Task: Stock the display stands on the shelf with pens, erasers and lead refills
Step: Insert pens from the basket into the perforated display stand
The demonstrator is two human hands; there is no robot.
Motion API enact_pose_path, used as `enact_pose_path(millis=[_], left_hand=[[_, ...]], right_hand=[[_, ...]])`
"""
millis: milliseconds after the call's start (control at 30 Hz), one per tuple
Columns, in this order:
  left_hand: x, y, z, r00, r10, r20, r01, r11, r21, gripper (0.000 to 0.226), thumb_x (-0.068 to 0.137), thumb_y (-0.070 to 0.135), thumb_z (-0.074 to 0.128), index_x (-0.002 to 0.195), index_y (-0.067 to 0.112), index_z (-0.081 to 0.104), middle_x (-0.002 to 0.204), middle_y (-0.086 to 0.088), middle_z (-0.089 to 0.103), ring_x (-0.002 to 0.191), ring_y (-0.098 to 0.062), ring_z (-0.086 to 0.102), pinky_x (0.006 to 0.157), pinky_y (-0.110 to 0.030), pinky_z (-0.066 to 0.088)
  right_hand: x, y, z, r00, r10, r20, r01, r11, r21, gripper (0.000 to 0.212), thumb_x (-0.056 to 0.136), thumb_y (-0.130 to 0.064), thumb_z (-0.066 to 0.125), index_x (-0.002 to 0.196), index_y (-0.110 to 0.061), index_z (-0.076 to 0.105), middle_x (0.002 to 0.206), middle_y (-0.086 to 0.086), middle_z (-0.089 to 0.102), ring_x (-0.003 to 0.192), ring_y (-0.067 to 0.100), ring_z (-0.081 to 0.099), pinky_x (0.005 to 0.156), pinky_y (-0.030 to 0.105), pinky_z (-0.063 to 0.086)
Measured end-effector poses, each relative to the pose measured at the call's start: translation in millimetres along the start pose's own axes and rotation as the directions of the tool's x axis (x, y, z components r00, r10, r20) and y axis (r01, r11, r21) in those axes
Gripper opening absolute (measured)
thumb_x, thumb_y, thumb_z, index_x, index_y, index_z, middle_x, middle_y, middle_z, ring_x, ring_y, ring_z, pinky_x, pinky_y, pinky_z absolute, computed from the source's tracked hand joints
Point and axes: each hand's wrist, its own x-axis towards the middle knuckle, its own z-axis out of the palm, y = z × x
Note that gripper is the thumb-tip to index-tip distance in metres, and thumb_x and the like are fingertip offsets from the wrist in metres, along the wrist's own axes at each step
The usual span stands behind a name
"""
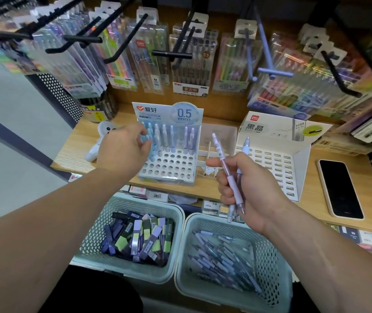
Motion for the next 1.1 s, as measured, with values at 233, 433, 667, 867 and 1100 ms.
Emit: enact_pose_path(millis=[233,433,667,867,1100], left_hand=[[-24,82,-26,0.889,-0.142,0.435,0.408,0.677,-0.613,0.028,0.092,0.039,0.068,0.079,0.015,0.067,0.068,-0.005,0.066,0.052,-0.019,0.054,0.049,-0.029,0.045],[-32,87,-24,0.791,-0.175,0.586,0.607,0.349,-0.714,0.024,0.096,0.025,0.065,0.085,0.003,0.064,0.063,0.0,0.056,0.048,-0.013,0.042,0.043,-0.022,0.032],[-21,80,-27,0.816,-0.219,0.536,0.578,0.283,-0.765,0.013,0.098,0.013,0.057,0.101,0.004,0.066,0.067,-0.004,0.06,0.054,-0.019,0.056,0.048,-0.028,0.044],[-7,68,-19,0.928,-0.201,0.313,0.368,0.617,-0.696,0.016,0.103,0.02,0.053,0.095,0.011,0.063,0.075,-0.008,0.068,0.068,-0.024,0.071,0.07,-0.047,0.061],[3,47,9,0.997,-0.031,0.074,0.051,0.958,-0.283,0.015,0.102,0.027,0.052,0.096,0.017,0.062,0.073,0.0,0.067,0.073,-0.022,0.065,0.071,-0.045,0.053]], right_hand=[[0,3,8,0.992,-0.099,0.075,0.109,0.984,-0.141,0.017,0.095,-0.021,0.068,0.108,-0.017,0.077,0.066,-0.002,0.055,0.054,0.009,0.041,0.046,0.019,0.032],[2,5,8,0.991,-0.132,0.001,0.128,0.961,-0.244,0.012,0.086,-0.024,0.077,0.097,-0.017,0.078,0.067,-0.001,0.065,0.057,0.01,0.044,0.05,0.021,0.036],[3,7,8,0.991,-0.133,-0.032,0.119,0.953,-0.28,0.012,0.091,-0.026,0.072,0.095,-0.017,0.077,0.076,0.001,0.073,0.061,0.011,0.048,0.053,0.022,0.037],[5,6,3,0.96,-0.075,-0.269,-0.011,0.952,-0.305,0.03,0.096,-0.046,0.061,0.102,-0.019,0.073,0.086,0.001,0.07,0.075,0.016,0.049,0.065,0.03,0.036],[0,-1,-12,0.96,-0.006,-0.279,-0.066,0.967,-0.247,0.053,0.096,-0.066,0.047,0.098,-0.02,0.074,0.07,-0.005,0.066,0.066,0.014,0.049,0.054,0.028,0.032]])
